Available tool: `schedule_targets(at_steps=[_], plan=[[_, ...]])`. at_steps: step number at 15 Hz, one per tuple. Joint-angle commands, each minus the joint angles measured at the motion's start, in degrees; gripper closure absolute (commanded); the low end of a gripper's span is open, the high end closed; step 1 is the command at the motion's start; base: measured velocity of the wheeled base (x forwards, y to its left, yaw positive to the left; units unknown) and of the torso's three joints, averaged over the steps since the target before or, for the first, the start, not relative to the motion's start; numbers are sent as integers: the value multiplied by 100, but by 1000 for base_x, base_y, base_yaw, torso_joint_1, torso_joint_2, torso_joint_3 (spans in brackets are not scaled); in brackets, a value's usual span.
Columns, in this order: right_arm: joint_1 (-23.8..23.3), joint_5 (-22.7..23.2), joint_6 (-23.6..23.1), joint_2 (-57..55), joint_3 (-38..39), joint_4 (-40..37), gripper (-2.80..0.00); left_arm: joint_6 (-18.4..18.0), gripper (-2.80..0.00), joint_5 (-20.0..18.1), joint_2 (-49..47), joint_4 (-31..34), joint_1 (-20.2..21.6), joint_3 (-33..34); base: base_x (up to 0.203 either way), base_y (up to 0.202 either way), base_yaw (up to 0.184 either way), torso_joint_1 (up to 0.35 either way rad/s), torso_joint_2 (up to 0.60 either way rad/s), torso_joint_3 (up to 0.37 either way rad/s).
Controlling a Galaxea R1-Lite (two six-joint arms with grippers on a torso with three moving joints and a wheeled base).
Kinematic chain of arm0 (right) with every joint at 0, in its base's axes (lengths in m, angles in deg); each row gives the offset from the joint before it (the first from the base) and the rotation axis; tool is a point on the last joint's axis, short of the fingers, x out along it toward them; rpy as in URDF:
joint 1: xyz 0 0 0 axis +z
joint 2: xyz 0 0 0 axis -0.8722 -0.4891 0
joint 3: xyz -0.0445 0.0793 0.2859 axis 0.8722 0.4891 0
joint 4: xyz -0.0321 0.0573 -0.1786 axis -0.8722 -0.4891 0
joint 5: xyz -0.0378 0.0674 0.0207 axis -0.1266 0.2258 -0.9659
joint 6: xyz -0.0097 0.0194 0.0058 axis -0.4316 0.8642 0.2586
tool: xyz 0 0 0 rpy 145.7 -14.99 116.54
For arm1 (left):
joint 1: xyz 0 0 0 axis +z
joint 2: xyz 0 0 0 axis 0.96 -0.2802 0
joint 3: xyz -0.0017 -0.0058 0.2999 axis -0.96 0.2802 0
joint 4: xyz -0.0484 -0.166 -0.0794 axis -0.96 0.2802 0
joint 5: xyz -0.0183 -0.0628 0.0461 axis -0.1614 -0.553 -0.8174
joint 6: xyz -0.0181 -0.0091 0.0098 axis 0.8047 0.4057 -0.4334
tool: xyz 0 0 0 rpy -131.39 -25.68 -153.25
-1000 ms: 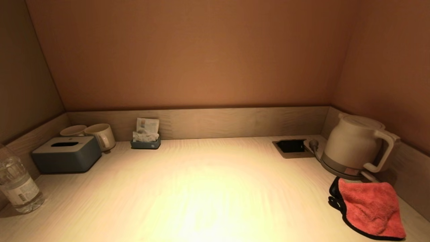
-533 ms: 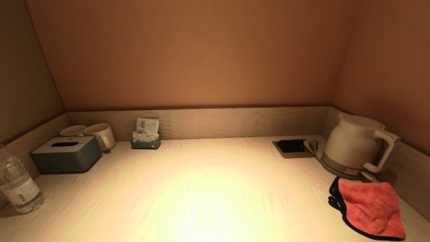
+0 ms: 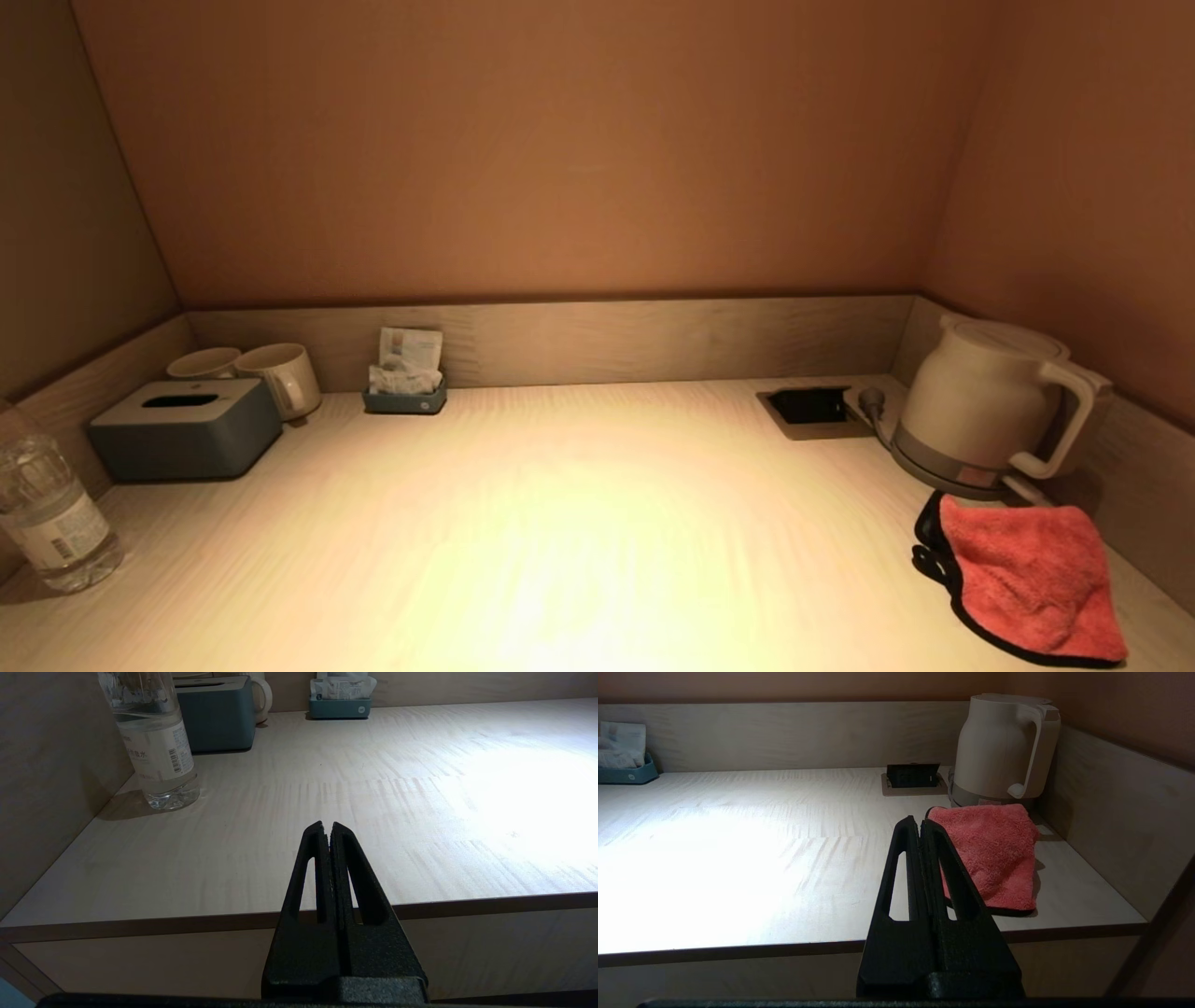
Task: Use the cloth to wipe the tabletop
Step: Pick up the tablecloth
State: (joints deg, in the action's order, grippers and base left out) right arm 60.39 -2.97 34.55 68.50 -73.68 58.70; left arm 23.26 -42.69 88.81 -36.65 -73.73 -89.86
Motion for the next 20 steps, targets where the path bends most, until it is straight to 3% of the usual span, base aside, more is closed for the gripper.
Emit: schedule_targets(at_steps=[1,8,10,12,15,20], plan=[[-2,-5,27,-831,-373,-217,0,0,0,-1,-6,0,-8,0,0,0,0,0,0,0],[-300,-106,498,-4817,-1933,-364,0,0,0,-1,-6,0,0,0,0,0,0,0,0,0],[-730,-82,584,-5870,-2359,-377,0,0,0,-1,2,0,-9,0,0,0,0,0,0,0],[-1466,83,647,-6759,-2667,-374,0,0,0,-1,-6,0,-7,0,0,0,0,0,0,0],[-2441,975,658,-7383,-2952,-410,0,0,0,-1,-6,0,-6,0,0,0,0,0,0,0],[-2474,1144,654,-7373,-2985,-379,0,0,0,-1,-6,0,0,0,0,0,0,0,0,0]])
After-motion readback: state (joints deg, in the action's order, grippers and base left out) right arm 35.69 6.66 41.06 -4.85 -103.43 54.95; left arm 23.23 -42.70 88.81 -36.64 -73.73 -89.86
